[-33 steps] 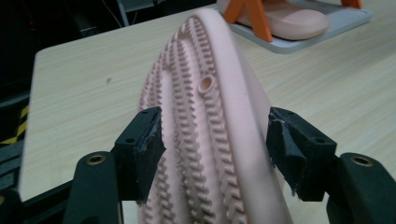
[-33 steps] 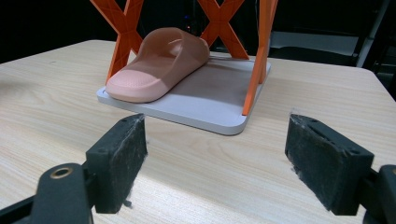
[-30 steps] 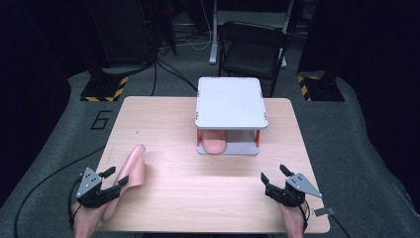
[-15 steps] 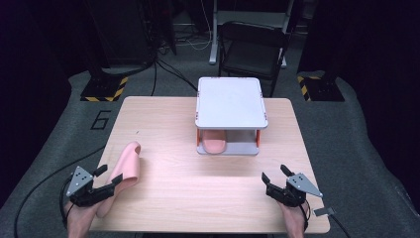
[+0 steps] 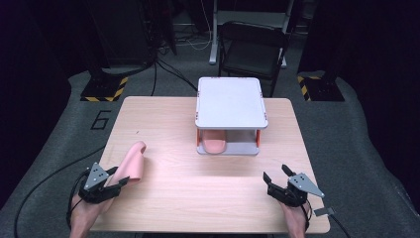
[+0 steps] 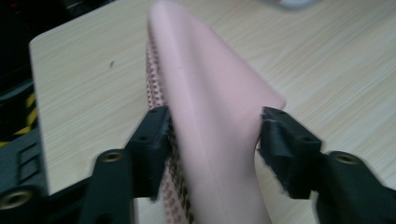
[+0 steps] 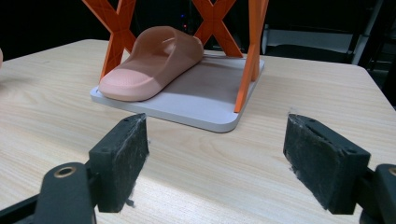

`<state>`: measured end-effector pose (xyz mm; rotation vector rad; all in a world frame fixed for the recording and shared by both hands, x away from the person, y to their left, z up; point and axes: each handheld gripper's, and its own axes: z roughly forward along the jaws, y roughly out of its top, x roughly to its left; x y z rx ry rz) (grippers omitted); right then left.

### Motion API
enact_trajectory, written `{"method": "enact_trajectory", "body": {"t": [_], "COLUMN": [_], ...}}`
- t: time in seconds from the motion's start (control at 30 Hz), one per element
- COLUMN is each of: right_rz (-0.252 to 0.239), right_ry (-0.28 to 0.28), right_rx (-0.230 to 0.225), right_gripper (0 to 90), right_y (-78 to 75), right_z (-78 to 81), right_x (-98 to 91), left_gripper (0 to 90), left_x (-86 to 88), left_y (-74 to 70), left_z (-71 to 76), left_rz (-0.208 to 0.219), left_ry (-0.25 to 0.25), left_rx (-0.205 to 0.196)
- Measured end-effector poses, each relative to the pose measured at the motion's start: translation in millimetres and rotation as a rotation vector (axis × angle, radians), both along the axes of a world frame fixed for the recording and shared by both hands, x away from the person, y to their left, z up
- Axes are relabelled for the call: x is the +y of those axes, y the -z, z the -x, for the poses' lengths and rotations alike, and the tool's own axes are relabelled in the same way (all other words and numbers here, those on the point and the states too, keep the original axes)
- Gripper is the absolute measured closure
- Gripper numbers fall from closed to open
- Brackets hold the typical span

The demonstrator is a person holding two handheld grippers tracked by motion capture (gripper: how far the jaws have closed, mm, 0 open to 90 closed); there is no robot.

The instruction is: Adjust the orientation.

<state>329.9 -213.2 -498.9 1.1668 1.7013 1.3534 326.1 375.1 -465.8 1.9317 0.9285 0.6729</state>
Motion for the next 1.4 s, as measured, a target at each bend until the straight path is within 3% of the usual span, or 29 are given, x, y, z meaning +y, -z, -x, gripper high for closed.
{"method": "enact_trajectory", "body": {"t": [0.03,0.13,0.17,0.2,0.27,0.33,0.4,0.63,0.7,0.77,0.83,0.9,1.0,1.07,1.1,1.13,1.17,1.2,1.23,1.27,1.4], "right_rz": [-0.004,-0.003,-0.008,-0.008,-0.007,-0.009,0.0,-0.005,-0.011,-0.014,-0.012,-0.006,-0.005,-0.007,-0.007,-0.007,-0.007,-0.007,-0.007,-0.008,-0.008], "right_ry": [0.003,0.003,0.005,0.006,0.005,0.008,0.009,0.009,0.009,0.005,0.008,0.004,-0.001,0.001,0.004,0.004,0.004,0.008,0.008,0.012,0.007], "right_rx": [-0.001,-0.005,-0.004,-0.003,-0.004,-0.005,0.001,0.005,0.0,-0.001,0.003,0.007,0.002,-0.002,0.005,0.006,0.006,0.003,0.003,0.004,-0.004], "right_gripper": [21.6,21.6,21.6,21.7,21.6,21.7,21.7,21.7,21.8,21.8,21.8,21.9,22.0,22.0,22.1,22.1,22.1,22.1,22.1,22.1,22.1], "right_y": [-0.3,-0.2,-0.1,-0.1,-0.2,-0.5,-1.0,-0.3,-0.3,-0.5,-0.4,-0.5,-0.7,-0.6,-0.8,-0.9,-0.9,-1.3,-1.3,-2.0,-3.1], "right_z": [0.1,0.0,-0.1,-0.1,0.0,0.3,0.9,0.5,0.4,0.5,0.3,0.3,0.9,0.7,0.8,1.0,1.0,1.1,1.1,1.6,1.9], "right_x": [-0.1,-1.6,-1.5,-1.5,-1.6,-1.4,-2.5,-4.1,-3.6,-3.3,-2.5,-1.6,-0.8,-1.3,-1.6,-2.1,-2.1,-2.7,-2.7,-3.3,-2.8], "left_gripper": [63.3,69.2,71.9,72.2,67.4,57.1,55.0,38.1,32.8,29.5,30.4,34.5,49.5,52.5,53.3,54.0,54.4,54.7,54.7,54.7,54.4], "left_x": [-3.4,-19.0,-19.0,-26.5,-28.0,-24.5,-18.6,7.8,11.6,13.4,14.3,15.0,15.4,15.1,14.1,12.5,12.5,8.6,8.6,0.1,-30.4], "left_y": [-1.6,-7.9,-7.9,-10.5,-11.1,-9.9,-7.6,1.4,3.4,5.9,9.7,12.3,11.2,10.5,9.8,10.1,10.1,8.9,8.9,6.9,3.7], "left_z": [1.4,1.6,1.6,-2.1,-7.8,-12.4,-14.2,-14.0,-11.0,-10.1,-13.2,-17.1,-19.3,-19.7,-19.7,-18.1,-18.1,-13.6,-13.6,-8.7,1.2], "left_rz": [-0.008,-0.07,-0.07,-0.109,-0.134,-0.134,-0.135,0.003,-0.002,-0.058,-0.111,-0.138,-0.164,-0.17,-0.164,-0.122,-0.122,-0.053,-0.053,-0.005,0.061], "left_ry": [0.021,0.076,0.076,0.081,0.068,0.044,0.016,0.0,0.0,-0.006,-0.031,-0.043,-0.032,-0.04,-0.036,-0.031,-0.031,0.002,0.002,0.041,0.157], "left_rx": [-0.02,-0.037,-0.037,-0.028,-0.007,0.001,0.004,0.001,0.006,0.015,0.044,0.073,0.057,0.055,0.054,0.055,0.055,0.04,0.04,0.04,0.077]}}
